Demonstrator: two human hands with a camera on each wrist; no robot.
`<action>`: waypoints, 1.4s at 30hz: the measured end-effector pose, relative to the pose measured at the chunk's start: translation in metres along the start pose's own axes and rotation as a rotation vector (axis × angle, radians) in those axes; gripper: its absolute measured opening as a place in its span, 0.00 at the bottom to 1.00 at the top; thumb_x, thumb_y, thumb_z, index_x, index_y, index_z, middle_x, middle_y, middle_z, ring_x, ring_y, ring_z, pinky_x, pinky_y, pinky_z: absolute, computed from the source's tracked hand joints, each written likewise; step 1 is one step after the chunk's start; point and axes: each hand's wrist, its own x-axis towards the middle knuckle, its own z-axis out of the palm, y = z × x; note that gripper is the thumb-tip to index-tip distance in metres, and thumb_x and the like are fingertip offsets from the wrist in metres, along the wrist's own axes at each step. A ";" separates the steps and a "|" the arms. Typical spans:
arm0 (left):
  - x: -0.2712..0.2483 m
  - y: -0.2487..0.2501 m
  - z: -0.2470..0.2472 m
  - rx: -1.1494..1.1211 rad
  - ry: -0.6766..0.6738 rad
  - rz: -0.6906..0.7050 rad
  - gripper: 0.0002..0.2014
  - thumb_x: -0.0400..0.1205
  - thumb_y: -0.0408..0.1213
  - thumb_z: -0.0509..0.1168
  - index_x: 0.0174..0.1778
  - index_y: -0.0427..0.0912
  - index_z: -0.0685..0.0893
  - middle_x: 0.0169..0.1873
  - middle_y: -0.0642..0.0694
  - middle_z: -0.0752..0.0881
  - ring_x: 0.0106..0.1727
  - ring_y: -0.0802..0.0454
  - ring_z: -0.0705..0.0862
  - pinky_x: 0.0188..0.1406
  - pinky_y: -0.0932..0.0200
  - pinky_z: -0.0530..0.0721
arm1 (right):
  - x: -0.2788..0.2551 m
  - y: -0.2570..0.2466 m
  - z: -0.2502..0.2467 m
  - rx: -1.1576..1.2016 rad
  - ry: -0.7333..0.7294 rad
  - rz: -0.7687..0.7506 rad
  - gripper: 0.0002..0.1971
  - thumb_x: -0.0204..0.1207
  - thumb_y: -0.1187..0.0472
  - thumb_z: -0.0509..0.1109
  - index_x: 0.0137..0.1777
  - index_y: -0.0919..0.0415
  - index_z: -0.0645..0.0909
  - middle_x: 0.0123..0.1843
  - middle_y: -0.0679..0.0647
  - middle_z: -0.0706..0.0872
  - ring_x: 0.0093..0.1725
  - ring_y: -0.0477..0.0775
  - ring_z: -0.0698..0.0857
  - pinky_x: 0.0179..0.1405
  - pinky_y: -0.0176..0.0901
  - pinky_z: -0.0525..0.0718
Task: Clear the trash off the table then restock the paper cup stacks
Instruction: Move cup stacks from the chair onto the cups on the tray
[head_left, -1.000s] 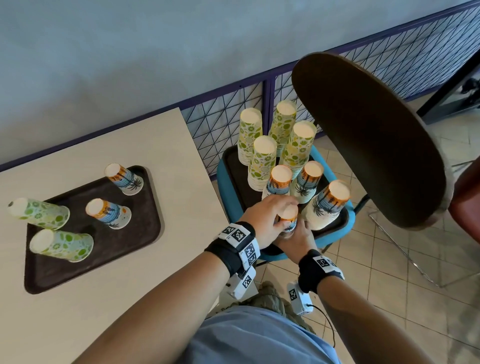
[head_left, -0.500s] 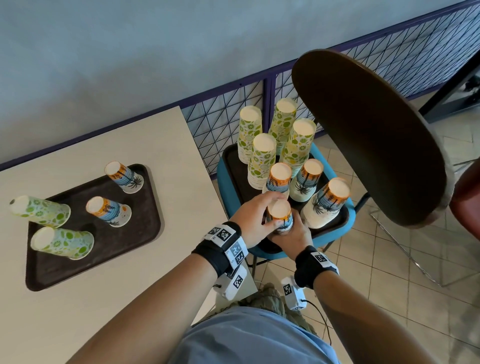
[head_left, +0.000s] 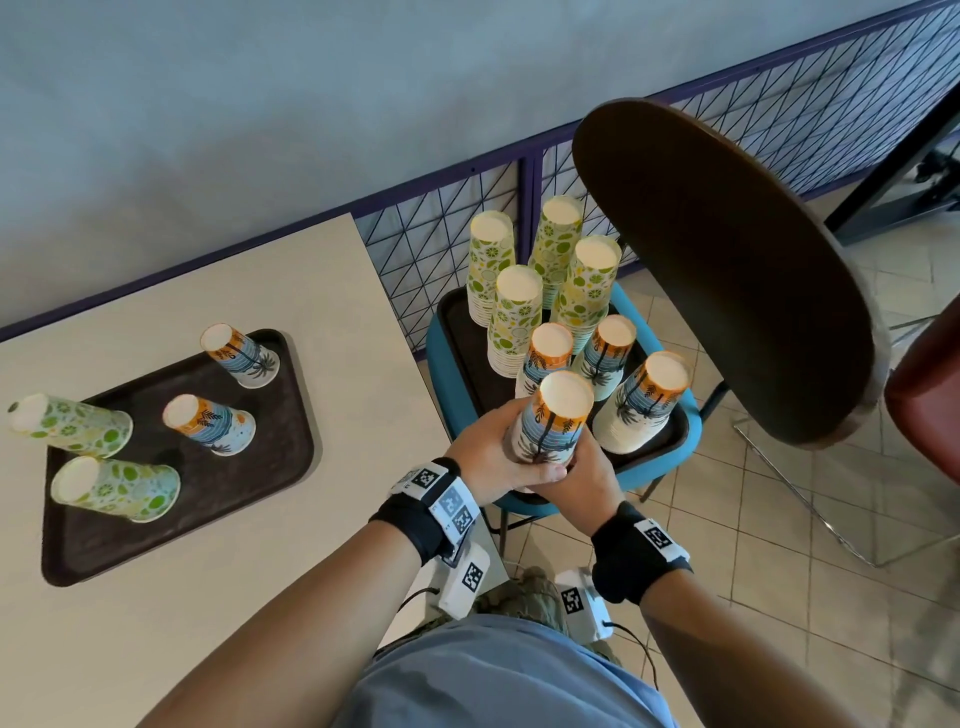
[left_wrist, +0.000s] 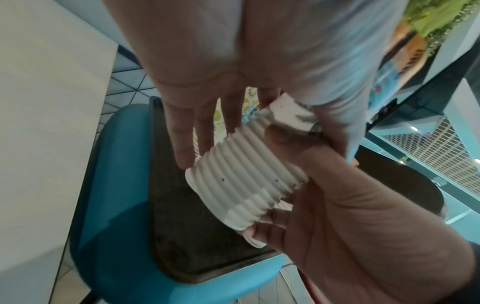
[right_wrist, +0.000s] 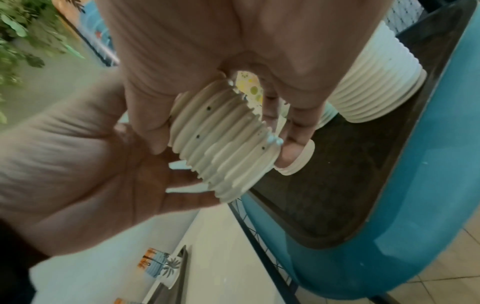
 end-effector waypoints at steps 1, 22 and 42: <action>0.001 -0.002 0.000 -0.030 -0.003 -0.019 0.34 0.69 0.54 0.86 0.69 0.72 0.78 0.63 0.64 0.90 0.67 0.64 0.87 0.73 0.54 0.84 | -0.003 -0.003 -0.002 0.020 0.001 -0.009 0.42 0.58 0.36 0.87 0.72 0.39 0.75 0.68 0.46 0.86 0.67 0.49 0.87 0.67 0.55 0.87; 0.000 -0.022 -0.005 -0.265 0.029 -0.070 0.38 0.66 0.51 0.88 0.73 0.53 0.83 0.65 0.52 0.92 0.69 0.49 0.89 0.79 0.33 0.80 | -0.021 0.030 -0.086 -0.039 0.528 0.257 0.36 0.66 0.53 0.86 0.69 0.55 0.69 0.57 0.59 0.80 0.52 0.61 0.85 0.50 0.56 0.90; -0.003 -0.025 -0.002 -0.281 0.040 -0.065 0.39 0.65 0.56 0.88 0.71 0.51 0.83 0.64 0.48 0.92 0.67 0.44 0.90 0.75 0.30 0.83 | 0.032 0.039 -0.076 -0.159 0.446 0.266 0.39 0.56 0.41 0.84 0.66 0.41 0.70 0.66 0.50 0.85 0.67 0.60 0.84 0.68 0.64 0.84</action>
